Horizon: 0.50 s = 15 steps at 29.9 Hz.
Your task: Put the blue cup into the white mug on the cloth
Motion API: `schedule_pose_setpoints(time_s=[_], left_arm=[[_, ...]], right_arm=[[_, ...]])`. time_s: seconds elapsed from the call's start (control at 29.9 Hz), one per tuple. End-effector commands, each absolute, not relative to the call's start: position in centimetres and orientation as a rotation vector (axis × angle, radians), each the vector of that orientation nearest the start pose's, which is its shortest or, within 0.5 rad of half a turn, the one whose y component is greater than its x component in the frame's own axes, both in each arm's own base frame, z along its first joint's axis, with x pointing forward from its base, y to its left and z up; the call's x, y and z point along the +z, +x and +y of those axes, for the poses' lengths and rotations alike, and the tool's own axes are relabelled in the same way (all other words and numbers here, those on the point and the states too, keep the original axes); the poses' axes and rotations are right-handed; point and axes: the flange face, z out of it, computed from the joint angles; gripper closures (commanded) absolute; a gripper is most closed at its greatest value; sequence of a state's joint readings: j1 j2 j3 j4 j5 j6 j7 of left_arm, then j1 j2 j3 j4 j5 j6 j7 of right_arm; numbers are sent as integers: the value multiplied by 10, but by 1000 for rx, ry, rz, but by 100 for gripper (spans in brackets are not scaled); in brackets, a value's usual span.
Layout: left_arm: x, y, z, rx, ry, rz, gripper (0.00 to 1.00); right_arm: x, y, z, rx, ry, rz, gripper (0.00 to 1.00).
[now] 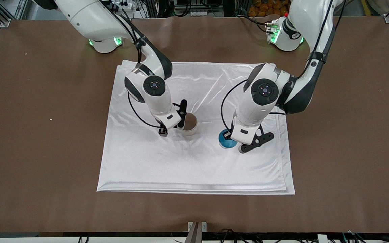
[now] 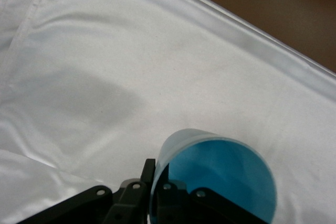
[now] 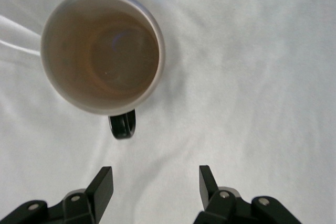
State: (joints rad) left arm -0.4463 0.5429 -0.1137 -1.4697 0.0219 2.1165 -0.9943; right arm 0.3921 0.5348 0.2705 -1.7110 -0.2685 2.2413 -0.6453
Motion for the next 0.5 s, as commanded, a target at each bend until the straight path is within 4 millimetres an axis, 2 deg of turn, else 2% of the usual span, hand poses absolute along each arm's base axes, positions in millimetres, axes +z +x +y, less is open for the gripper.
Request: schedule_pose_setpoints(time_s=[0.0,0.23,0.33,0.47], left_arm=[[384,604,-378,-62,-3164,-743,100],[377,585,-406,-39,-3171,-690,100],[375,583,-410,-35,-3168,-700,100],[374,572,-425,-30,-3170,-688,100]], right_arm=[[360,542,365,-31,-2512,-2023,25],[445,534,329,-31,-2599,-1929,25],[473,532,309,-26,-2625,-1881,24],[507,526,290,-50,-2666,-1856,23]])
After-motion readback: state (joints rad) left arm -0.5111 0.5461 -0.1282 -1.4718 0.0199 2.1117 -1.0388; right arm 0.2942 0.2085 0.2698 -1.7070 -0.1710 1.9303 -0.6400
